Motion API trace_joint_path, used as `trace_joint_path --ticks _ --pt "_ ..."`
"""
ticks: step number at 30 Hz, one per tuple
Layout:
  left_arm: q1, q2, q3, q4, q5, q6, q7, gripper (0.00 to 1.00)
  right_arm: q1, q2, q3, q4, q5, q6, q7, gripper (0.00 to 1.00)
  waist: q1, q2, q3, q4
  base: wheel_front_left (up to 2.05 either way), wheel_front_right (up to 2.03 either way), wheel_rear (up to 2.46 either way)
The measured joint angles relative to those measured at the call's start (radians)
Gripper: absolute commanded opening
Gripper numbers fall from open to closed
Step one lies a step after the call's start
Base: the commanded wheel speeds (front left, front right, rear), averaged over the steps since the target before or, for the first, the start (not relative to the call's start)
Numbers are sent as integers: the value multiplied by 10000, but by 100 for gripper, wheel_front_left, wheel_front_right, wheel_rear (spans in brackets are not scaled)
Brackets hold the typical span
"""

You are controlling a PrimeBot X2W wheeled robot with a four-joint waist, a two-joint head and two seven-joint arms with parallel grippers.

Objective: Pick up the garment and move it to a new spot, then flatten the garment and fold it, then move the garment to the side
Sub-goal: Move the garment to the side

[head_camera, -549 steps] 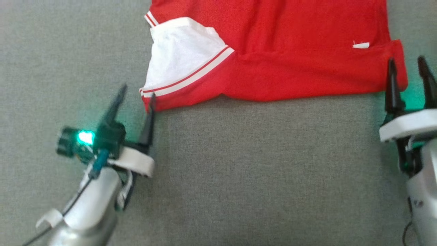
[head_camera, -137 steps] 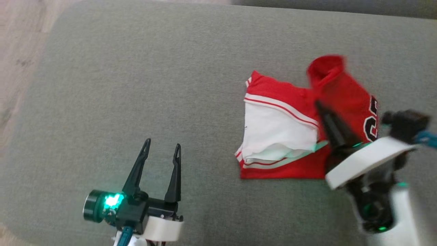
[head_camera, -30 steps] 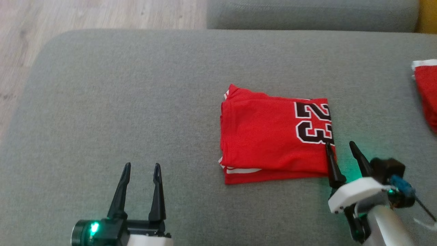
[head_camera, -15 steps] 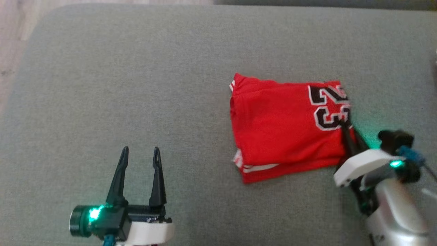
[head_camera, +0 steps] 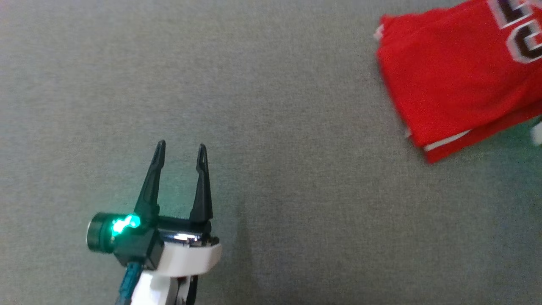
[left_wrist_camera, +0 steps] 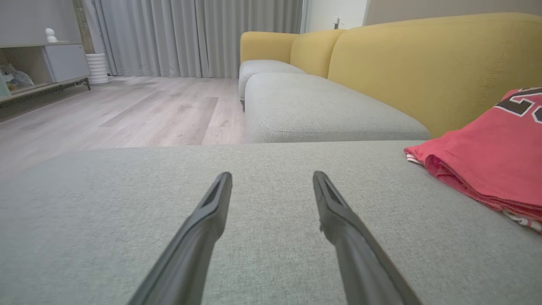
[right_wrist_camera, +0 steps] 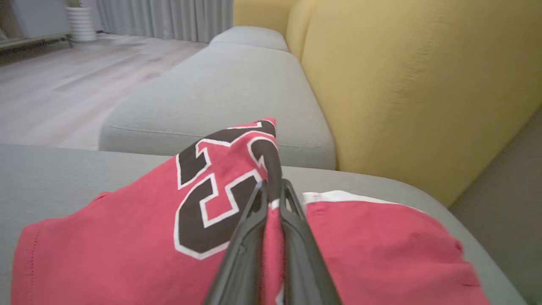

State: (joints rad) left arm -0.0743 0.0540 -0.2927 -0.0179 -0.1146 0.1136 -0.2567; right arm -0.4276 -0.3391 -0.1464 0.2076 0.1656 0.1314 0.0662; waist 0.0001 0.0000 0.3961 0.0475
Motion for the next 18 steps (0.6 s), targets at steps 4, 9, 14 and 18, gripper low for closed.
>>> trace_joint_path --ticks 4,9,14,18 --pt "-419 -10 23 6 2 -12 0 100 -122 -483 -809 -1081 -96 0 813 0 1 0 526 -192 0 0 0" --pt "-760 -17 61 27 15 -178 0 100 -133 -1005 -1816 -2211 -196 0 1745 0 0 0 1073 -369 0 0 0" --pt "-1019 -23 58 71 15 -182 0 100 -103 -1329 -2788 -2794 -259 0 2573 11 0 0 1479 -422 0 0 0" --pt "-1246 -25 52 163 13 -192 0 100 -73 -1513 -3335 -2855 -387 0 2732 100 0 0 1657 -379 0 0 0"
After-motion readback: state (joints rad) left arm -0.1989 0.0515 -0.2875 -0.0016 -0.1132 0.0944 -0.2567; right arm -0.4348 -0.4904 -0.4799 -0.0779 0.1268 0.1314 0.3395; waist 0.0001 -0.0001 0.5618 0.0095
